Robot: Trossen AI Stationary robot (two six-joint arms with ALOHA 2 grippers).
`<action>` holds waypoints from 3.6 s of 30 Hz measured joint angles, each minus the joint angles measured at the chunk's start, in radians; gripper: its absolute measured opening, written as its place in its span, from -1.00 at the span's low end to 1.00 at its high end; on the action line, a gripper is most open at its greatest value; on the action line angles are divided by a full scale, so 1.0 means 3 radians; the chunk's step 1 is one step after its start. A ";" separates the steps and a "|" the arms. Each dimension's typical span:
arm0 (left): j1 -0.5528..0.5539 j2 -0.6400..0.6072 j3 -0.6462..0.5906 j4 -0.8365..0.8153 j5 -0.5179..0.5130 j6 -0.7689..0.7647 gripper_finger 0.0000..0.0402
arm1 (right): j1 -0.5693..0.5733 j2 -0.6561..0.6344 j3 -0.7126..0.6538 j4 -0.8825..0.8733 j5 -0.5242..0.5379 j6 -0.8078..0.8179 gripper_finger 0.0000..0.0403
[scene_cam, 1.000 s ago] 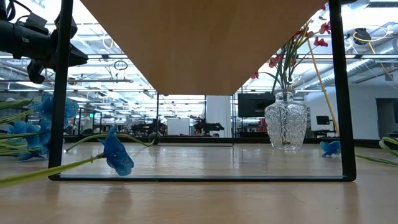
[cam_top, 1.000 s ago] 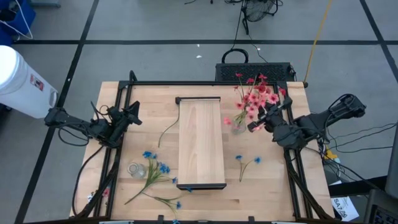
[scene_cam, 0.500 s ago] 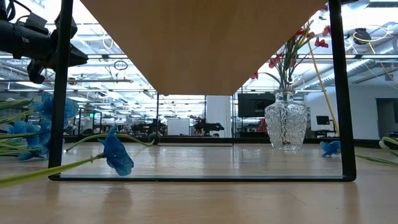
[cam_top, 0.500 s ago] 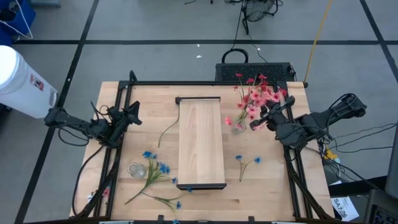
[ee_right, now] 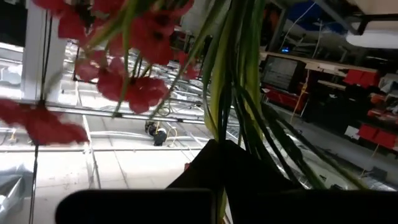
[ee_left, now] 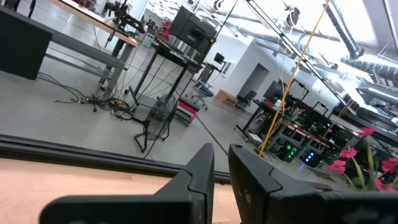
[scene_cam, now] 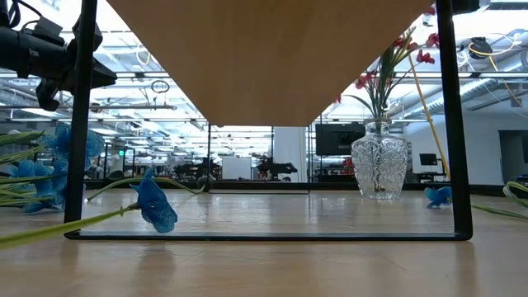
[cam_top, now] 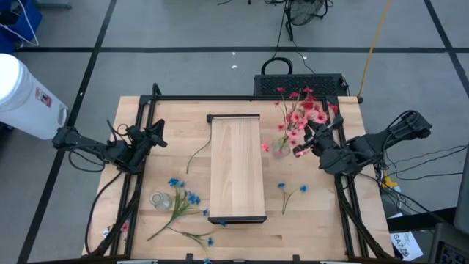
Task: Pick and place flowers into a vace then onto a shelf
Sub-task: Put the pink flowers into the right transparent vase
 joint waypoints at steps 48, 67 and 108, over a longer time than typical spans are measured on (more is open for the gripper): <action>0.0001 0.0000 0.0000 0.0000 0.0000 0.0000 -0.75 | -0.0220 0.0041 -0.1062 0.1122 -0.0807 0.0245 -0.96; 0.0000 0.0000 -0.0001 0.0000 0.0000 0.0000 -0.75 | -0.0421 0.0045 -0.1066 0.1351 -0.1273 -0.0015 -0.93; 0.0000 0.0000 0.0000 0.0000 0.0000 0.0000 -0.75 | -0.0771 0.0044 -0.1064 0.1744 -0.1546 -0.0388 0.24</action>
